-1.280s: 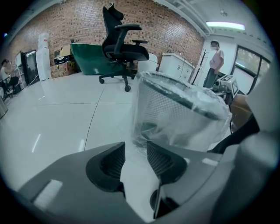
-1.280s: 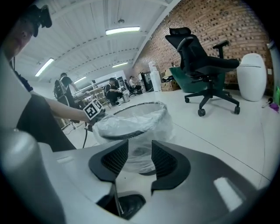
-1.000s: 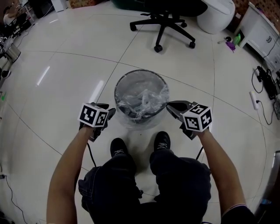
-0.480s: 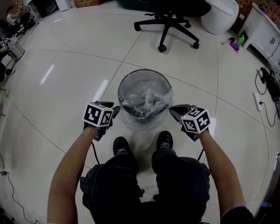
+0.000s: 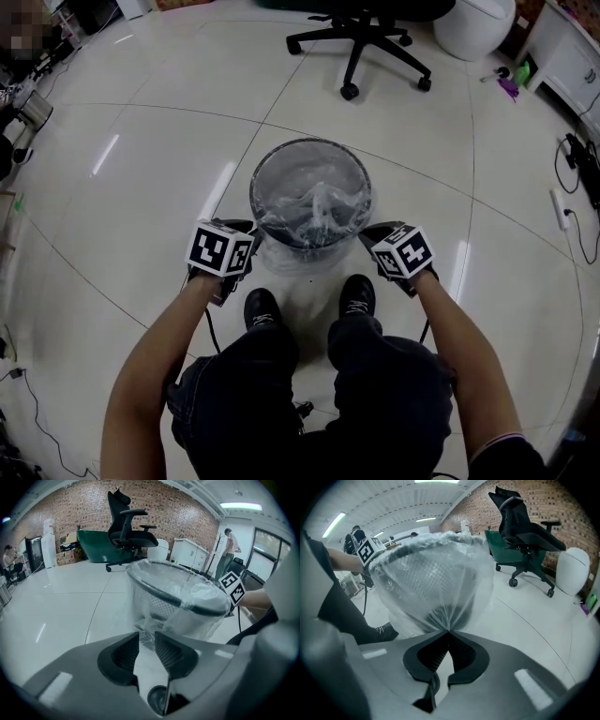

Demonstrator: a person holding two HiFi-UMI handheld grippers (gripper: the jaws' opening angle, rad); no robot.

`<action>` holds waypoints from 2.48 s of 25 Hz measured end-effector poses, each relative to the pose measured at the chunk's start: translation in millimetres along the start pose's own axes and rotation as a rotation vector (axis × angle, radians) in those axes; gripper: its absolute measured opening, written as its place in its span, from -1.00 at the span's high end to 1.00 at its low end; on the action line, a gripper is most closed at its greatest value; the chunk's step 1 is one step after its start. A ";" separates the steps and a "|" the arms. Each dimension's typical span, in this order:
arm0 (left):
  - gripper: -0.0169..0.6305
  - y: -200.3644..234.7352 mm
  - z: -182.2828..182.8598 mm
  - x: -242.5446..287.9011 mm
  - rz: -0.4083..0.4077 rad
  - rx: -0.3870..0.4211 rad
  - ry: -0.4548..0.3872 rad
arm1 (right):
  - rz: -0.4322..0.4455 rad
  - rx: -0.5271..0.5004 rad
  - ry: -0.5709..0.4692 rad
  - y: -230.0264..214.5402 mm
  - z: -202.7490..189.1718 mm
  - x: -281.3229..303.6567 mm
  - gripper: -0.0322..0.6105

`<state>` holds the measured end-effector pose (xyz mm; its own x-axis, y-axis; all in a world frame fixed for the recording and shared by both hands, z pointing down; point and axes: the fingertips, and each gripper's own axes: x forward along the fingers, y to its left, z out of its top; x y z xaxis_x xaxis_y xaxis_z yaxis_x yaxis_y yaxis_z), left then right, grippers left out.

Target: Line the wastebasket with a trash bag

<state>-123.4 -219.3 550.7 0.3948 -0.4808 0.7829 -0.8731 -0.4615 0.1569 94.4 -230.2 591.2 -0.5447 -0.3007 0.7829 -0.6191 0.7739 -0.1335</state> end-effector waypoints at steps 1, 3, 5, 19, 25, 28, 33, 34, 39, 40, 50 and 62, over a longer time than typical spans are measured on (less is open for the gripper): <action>0.59 -0.7 -1.1 1.7 -0.005 -0.002 0.003 | 0.001 0.006 0.008 -1.0 -3.5 3.8 0.89; 0.58 -1.0 -4.0 5.1 -0.012 -0.007 0.010 | 0.003 0.018 0.019 -2.3 -9.7 11.1 0.89; 0.59 -0.1 -8.4 9.4 -0.016 -0.012 0.020 | 0.002 0.025 0.027 -2.9 -14.7 17.7 0.89; 0.58 -4.0 -27.2 24.1 -0.019 -0.012 0.053 | -0.002 0.089 -0.008 -17.2 -33.7 16.5 0.57; 0.55 -9.1 -16.4 -3.2 -0.013 0.021 0.018 | -0.018 0.109 -0.048 -13.7 -24.4 -25.3 0.31; 0.55 -9.9 -12.0 -19.2 -0.004 0.022 0.001 | -0.023 0.102 -0.050 -9.4 -22.4 -45.4 0.31; 0.55 -8.3 9.9 -46.5 0.020 0.040 -0.053 | -0.066 0.073 -0.102 -13.9 3.1 -84.4 0.34; 0.55 -7.6 17.4 -52.6 0.024 0.043 -0.069 | -0.071 0.057 -0.117 -14.0 15.3 -92.2 0.39; 0.55 -7.9 48.4 -77.0 0.031 0.056 -0.118 | -0.067 -0.026 -0.173 0.5 75.2 -113.6 0.52; 0.55 -7.4 54.9 -80.0 0.033 0.063 -0.123 | -0.061 -0.038 -0.181 4.2 86.1 -114.0 0.56; 0.83 -10.2 131.8 -82.8 0.062 0.133 -0.190 | 0.051 -0.138 -0.201 28.5 174.9 -90.6 0.89; 0.91 13.7 139.3 -71.4 0.114 0.131 -0.197 | 0.195 -0.206 -0.107 58.7 205.9 -18.4 0.89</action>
<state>-123.8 -295.1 413.1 0.3557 -0.6650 0.6567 -0.8755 -0.4830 -0.0149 -48.4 -294.0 443.8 -0.7053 -0.1834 0.6848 -0.3750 0.9163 -0.1409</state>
